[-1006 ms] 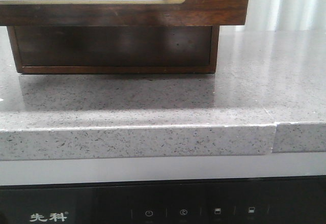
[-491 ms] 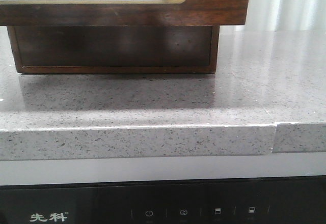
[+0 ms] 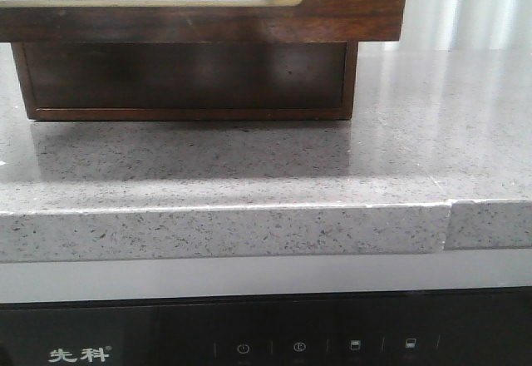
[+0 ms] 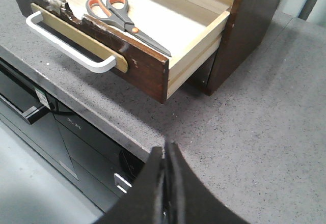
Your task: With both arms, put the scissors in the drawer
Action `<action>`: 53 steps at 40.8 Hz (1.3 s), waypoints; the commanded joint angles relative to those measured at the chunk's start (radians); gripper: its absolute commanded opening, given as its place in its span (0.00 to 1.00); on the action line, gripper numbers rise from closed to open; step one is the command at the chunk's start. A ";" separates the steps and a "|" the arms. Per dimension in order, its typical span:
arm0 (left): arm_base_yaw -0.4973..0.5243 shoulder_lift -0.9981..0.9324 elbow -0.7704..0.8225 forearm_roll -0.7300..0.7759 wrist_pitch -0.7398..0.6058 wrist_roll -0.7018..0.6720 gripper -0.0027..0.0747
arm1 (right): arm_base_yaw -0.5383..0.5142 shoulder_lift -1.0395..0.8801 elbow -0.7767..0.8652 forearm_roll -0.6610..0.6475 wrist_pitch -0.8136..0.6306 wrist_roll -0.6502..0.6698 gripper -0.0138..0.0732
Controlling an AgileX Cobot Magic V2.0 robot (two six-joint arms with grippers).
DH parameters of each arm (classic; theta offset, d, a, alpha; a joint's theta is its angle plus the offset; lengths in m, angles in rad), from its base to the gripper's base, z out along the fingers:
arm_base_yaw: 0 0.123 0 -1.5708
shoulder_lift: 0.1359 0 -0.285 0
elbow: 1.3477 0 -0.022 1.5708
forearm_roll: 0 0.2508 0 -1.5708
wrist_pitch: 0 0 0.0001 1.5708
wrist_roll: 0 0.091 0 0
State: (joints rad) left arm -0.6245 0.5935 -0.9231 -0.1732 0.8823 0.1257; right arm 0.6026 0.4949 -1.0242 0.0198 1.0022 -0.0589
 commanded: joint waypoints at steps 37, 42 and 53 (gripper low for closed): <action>0.460 -0.398 0.512 0.182 -0.643 0.005 0.01 | -0.005 0.006 -0.020 -0.001 -0.072 0.001 0.08; 0.514 -0.464 0.635 0.196 -0.761 -0.013 0.01 | -0.005 0.006 -0.020 -0.001 -0.072 0.001 0.08; 0.542 -0.587 0.800 0.216 -0.772 -0.111 0.01 | -0.005 0.006 -0.020 -0.001 -0.069 0.001 0.08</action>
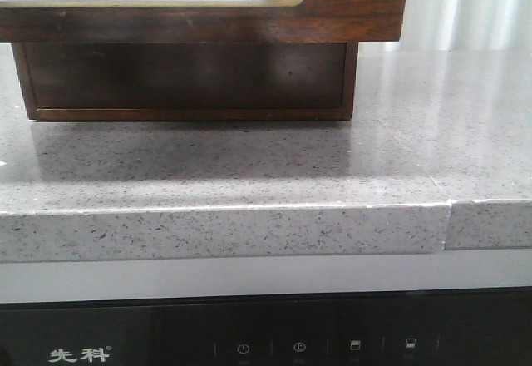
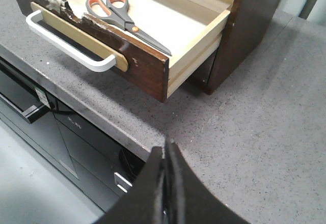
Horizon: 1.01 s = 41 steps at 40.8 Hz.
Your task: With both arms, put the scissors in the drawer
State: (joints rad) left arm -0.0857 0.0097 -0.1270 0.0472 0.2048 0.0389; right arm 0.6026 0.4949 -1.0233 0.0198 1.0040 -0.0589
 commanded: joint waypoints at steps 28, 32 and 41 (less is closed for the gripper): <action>0.019 -0.033 0.155 -0.019 -0.252 -0.075 0.01 | -0.005 0.006 -0.021 -0.001 -0.071 0.001 0.08; 0.019 -0.033 0.155 -0.019 -0.261 -0.075 0.01 | -0.005 0.006 -0.021 -0.001 -0.071 0.001 0.08; 0.019 -0.033 0.155 -0.021 -0.277 -0.075 0.01 | -0.005 0.006 -0.021 -0.001 -0.071 0.001 0.08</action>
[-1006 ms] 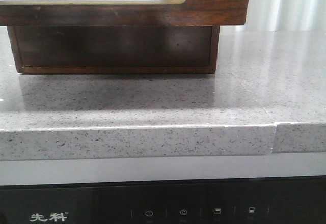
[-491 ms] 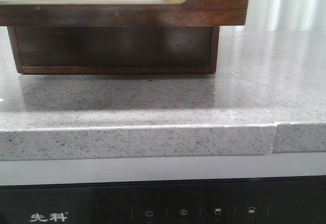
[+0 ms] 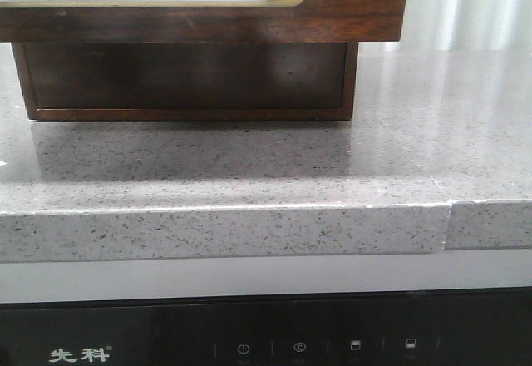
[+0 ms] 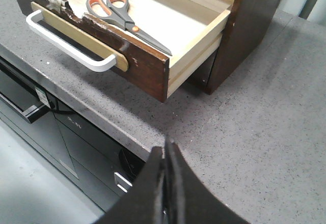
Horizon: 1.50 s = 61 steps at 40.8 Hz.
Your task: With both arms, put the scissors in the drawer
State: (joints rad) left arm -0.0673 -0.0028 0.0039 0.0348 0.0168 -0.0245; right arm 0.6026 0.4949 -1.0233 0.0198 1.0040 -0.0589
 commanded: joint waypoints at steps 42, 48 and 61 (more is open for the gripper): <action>0.115 -0.019 0.025 -0.009 -0.089 -0.012 0.01 | -0.012 -0.001 -0.008 -0.004 -0.074 0.001 0.08; 0.115 -0.019 0.025 -0.009 -0.089 -0.012 0.01 | -0.172 -0.068 0.110 -0.039 -0.136 -0.004 0.08; 0.115 -0.019 0.025 -0.009 -0.089 -0.012 0.01 | -0.494 -0.342 0.585 -0.085 -0.593 -0.003 0.08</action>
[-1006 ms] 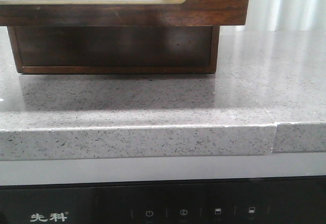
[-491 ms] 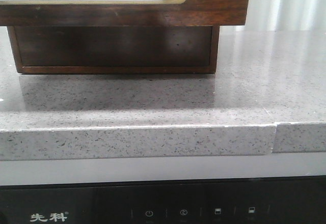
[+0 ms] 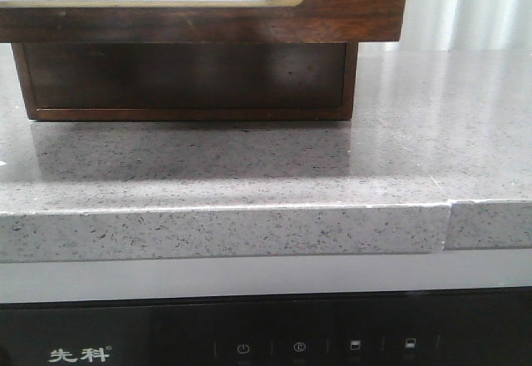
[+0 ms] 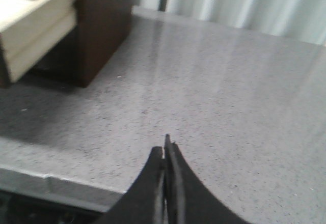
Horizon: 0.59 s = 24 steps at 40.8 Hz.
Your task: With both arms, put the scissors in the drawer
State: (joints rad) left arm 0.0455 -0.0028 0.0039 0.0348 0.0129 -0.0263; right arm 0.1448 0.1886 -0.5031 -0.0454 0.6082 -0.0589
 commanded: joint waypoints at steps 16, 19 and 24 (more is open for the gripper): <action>0.002 -0.019 0.025 -0.009 -0.085 -0.010 0.01 | -0.116 -0.203 0.463 -0.018 -0.582 -0.003 0.08; 0.002 -0.019 0.025 -0.009 -0.085 -0.010 0.01 | -0.116 -0.217 0.512 -0.018 -0.638 -0.003 0.08; 0.002 -0.019 0.025 -0.009 -0.085 -0.010 0.01 | -0.116 -0.216 0.531 -0.017 -0.667 -0.003 0.08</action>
State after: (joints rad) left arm 0.0455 -0.0028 0.0039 0.0348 0.0129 -0.0263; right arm 0.0353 -0.0105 0.0265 -0.0479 0.0607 -0.0589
